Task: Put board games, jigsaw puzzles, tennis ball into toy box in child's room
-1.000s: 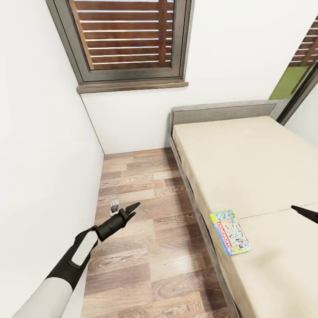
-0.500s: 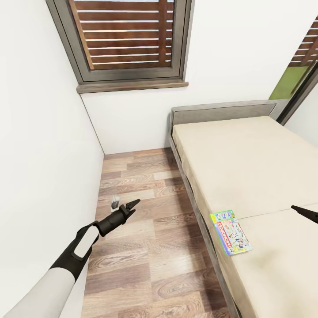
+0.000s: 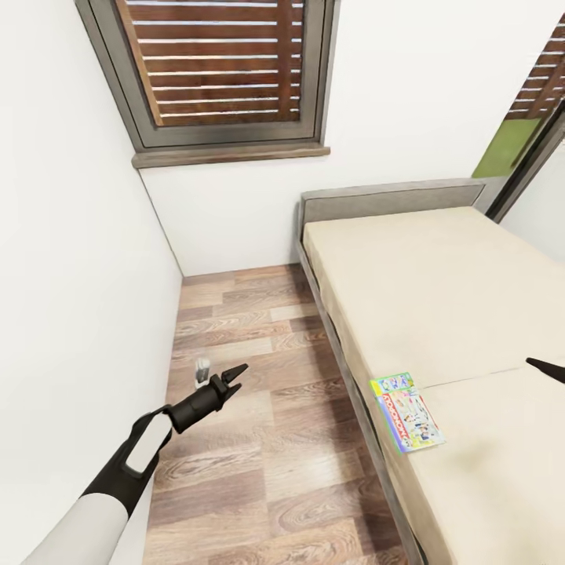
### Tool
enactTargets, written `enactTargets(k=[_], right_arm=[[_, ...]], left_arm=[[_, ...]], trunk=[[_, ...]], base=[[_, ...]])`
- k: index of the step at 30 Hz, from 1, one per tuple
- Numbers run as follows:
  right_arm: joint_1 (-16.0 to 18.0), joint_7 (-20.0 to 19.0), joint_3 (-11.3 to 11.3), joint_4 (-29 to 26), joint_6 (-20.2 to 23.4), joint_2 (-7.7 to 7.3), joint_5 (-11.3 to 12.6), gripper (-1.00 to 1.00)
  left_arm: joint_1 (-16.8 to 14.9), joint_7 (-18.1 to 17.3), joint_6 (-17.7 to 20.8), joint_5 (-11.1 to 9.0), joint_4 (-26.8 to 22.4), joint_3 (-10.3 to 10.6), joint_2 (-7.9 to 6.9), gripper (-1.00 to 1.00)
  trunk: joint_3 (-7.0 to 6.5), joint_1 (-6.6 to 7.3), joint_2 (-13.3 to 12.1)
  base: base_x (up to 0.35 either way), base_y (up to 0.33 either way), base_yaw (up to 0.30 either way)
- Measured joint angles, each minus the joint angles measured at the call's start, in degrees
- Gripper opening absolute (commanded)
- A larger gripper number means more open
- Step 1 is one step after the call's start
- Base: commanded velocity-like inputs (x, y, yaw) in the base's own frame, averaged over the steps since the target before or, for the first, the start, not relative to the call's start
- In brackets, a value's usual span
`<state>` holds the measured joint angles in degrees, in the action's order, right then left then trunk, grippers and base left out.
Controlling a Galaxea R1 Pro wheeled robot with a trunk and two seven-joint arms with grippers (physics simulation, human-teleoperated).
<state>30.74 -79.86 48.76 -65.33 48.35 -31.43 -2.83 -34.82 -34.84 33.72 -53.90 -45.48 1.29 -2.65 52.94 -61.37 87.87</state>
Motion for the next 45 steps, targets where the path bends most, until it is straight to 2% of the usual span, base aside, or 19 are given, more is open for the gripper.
enactTargets(k=[5, 6, 7, 19, 25, 31, 34, 37, 40, 45], right_arm=[[0.13, 0.26, -0.01, 1.61, -0.03, -0.18, 0.07, 1.00], [0.18, 0.36, -0.01, 2.72, -0.05, -0.25, 0.09, 1.00], [0.20, 0.36, 0.00, 2.76, -0.04, -0.28, 0.12, 1.00], [0.22, 0.40, -0.02, 2.76, -0.05, -0.30, 0.12, 1.00], [0.22, 0.42, -0.05, 2.76, -0.05, -0.25, 0.12, 1.00], [0.21, 0.43, -0.04, 2.74, 0.00, -0.26, 0.16, 1.00], [0.20, 0.38, -0.01, 2.68, 0.02, -0.29, 0.18, 1.00], [0.20, 0.35, 0.00, 2.66, 0.02, -0.29, 0.20, 1.00], [0.20, 0.30, 0.02, 2.58, 0.02, -0.31, 0.22, 1.00], [0.20, 0.27, -0.02, 2.54, 0.03, -0.31, 0.25, 1.00]], left_arm=[[1.61, -0.02, 1.61, -0.07, -1.60, -0.19, -0.02, 1.00], [3.42, -0.04, 6.12, 0.11, -9.26, -0.25, -0.03, 1.00], [3.48, 0.01, 6.49, -0.42, -16.86, -0.27, -0.03, 1.00], [3.42, 0.09, 6.32, -0.06, -16.37, -0.30, -0.04, 1.00], [3.15, 0.13, 6.23, -0.02, -14.81, -0.31, 0.01, 1.00], [1.92, 0.11, 5.25, 0.16, -11.14, -0.26, 0.22, 1.00], [0.05, -0.10, 3.88, 0.37, -6.38, -0.16, 0.40, 1.00], [-0.62, -0.18, 3.30, 0.37, -4.46, -0.11, 0.45, 1.00], [-2.40, -0.56, 1.42, 0.49, 0.75, 0.01, 0.55, 1.00], [-3.83, -0.93, 0.06, 0.60, 4.65, 0.14, 0.62, 1.00]], trunk=[[-0.09, 0.00, 0.00], [-0.09, 0.00, 0.00], [-0.11, 0.01, 0.00], [-0.11, 0.00, 0.00], [-0.12, 0.00, 0.00], [-0.12, 0.00, 0.00], [-0.12, 0.00, 0.00], [-0.12, 0.00, 0.00], [-0.12, 0.00, 0.00], [-0.12, 0.00, 0.00]], base=[[0.000, 0.000, -0.027], [0.000, 0.000, -0.006], [0.000, 0.000, -0.005], [0.000, 0.000, -0.002], [0.000, 0.000, -0.009], [0.000, 0.000, -0.121], [0.000, 0.000, -0.208], [0.000, 0.000, -0.232], [0.000, 0.000, -0.253], [0.000, 0.000, -0.266]])
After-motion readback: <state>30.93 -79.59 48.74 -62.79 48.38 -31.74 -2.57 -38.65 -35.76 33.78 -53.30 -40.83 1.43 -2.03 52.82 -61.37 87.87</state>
